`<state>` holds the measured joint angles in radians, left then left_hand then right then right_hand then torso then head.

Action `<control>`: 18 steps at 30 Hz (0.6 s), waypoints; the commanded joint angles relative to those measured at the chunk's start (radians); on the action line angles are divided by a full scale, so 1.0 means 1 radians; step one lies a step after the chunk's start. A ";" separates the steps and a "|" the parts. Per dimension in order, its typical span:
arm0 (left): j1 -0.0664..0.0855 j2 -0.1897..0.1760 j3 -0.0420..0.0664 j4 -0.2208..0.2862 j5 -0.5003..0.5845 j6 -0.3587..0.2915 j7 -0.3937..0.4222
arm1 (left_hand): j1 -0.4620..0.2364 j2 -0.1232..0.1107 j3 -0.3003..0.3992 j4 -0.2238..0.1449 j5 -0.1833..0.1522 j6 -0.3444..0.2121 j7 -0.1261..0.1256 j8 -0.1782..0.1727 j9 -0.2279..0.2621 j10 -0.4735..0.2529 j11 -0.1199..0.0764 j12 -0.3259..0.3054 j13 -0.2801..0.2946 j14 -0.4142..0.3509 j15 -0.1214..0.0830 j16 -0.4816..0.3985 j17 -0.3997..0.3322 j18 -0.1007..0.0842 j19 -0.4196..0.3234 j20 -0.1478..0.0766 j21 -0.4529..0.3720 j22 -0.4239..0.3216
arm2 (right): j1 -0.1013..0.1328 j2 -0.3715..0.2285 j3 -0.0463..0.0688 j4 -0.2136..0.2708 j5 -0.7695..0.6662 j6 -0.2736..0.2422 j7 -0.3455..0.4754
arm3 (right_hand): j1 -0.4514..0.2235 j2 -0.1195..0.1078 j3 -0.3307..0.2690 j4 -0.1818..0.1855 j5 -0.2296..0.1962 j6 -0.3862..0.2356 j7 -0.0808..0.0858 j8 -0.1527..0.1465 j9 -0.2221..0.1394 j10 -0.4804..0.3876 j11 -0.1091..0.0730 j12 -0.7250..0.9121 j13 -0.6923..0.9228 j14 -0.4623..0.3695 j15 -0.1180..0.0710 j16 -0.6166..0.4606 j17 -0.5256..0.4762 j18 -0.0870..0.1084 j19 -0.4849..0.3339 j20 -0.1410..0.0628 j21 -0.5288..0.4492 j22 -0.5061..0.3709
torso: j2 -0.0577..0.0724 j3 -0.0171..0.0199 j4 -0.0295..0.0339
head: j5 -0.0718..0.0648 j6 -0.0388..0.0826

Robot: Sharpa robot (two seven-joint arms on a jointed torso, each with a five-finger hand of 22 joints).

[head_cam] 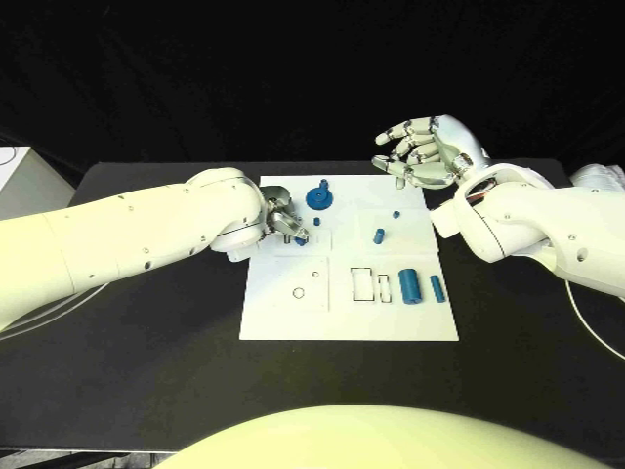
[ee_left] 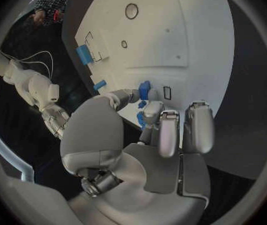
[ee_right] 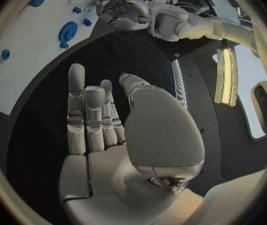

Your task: Assemble the parts on the task board

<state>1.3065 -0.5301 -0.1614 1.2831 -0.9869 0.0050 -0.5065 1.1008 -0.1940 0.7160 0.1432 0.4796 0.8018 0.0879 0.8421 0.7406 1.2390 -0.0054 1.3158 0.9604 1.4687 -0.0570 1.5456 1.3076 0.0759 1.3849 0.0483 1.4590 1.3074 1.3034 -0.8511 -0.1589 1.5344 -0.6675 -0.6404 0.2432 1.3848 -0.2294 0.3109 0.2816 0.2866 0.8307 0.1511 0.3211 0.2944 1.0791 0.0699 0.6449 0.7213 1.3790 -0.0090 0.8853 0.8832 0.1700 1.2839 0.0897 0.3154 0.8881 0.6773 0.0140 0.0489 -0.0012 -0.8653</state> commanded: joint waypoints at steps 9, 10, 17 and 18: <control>-0.001 -0.008 0.004 0.021 -0.021 -0.074 0.015 | 0.003 0.002 0.189 -0.196 0.010 0.030 -0.019 0.003 0.003 0.012 -0.001 0.004 0.005 0.087 -0.007 0.001 0.213 -0.016 0.008 0.001 0.005 0.012 | -0.003 0.000 0.000 -0.001 -0.001 0.012 0.009 | -0.007 0.001 0.007 0.001 0.003 -0.001 0.005 0.006 -0.002 -0.009 -0.001 -0.002 -0.001 -0.008 0.000 -0.005 0.001 0.012 0.005 0.003 -0.006 -0.001 | -0.001 0.0002 0.0008 | 0.000 -0.004; -0.001 -0.007 0.004 0.020 -0.023 -0.074 0.016 | 0.003 0.002 0.189 -0.196 0.010 0.030 -0.019 0.003 0.003 0.012 -0.001 0.004 0.005 0.087 -0.007 0.001 0.213 -0.016 0.008 0.001 0.005 0.012 | -0.003 0.000 0.000 -0.001 -0.001 0.012 0.009 | -0.007 0.001 0.007 0.001 0.003 -0.001 0.005 0.006 -0.002 -0.009 -0.001 -0.002 -0.001 -0.008 0.000 -0.005 0.001 0.012 0.005 0.003 -0.006 -0.001 | -0.001 0.0003 0.0006 | 0.000 -0.004; -0.005 -0.001 0.001 0.014 -0.028 -0.077 0.020 | 0.003 0.002 0.190 -0.197 0.011 0.031 -0.019 0.002 0.003 0.012 -0.001 0.004 0.003 0.087 -0.008 0.001 0.214 -0.016 0.009 0.001 0.006 0.014 | -0.003 0.000 0.000 -0.002 -0.001 0.012 0.008 | -0.007 0.001 0.007 0.001 0.003 -0.001 0.005 0.006 -0.002 -0.009 -0.001 -0.002 -0.001 -0.008 0.000 -0.005 0.001 0.012 0.005 0.003 -0.006 -0.001 | -0.001 -0.0009 0.0008 | 0.001 -0.005; -0.006 0.000 0.001 0.013 -0.029 -0.078 0.020 | 0.003 0.002 0.190 -0.197 0.011 0.031 -0.019 0.002 0.003 0.012 -0.001 0.004 0.003 0.087 -0.008 0.001 0.214 -0.016 0.009 0.001 0.006 0.014 | -0.003 0.001 0.000 -0.002 -0.001 0.012 0.008 | -0.007 0.001 0.007 0.001 0.003 -0.001 0.005 0.006 -0.002 -0.009 -0.001 -0.002 -0.001 -0.008 0.000 -0.005 0.001 0.012 0.005 0.003 -0.006 -0.001 | -0.001 -0.0012 0.0011 | 0.001 -0.005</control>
<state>1.3021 -0.5331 -0.1608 1.2968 -1.0040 -0.0579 -0.5016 1.1006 -0.1942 0.7160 0.1432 0.4855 0.8050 0.0909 0.8420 0.7427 1.2476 -0.0069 1.3158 0.9645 1.4687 -0.0570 1.5456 1.3076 0.0759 1.3848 0.0484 1.4590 1.3077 1.3009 -0.8509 -0.1590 1.5326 -0.6669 -0.6400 0.2434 1.3849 -0.2293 0.3109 0.2816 0.2866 0.8307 0.1511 0.3211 0.2944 1.0791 0.0699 0.6449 0.7213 1.3790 -0.0090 0.8853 0.8832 0.1701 1.2839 0.0897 0.3154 0.8882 0.6771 0.0134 0.0496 -0.0001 -0.8702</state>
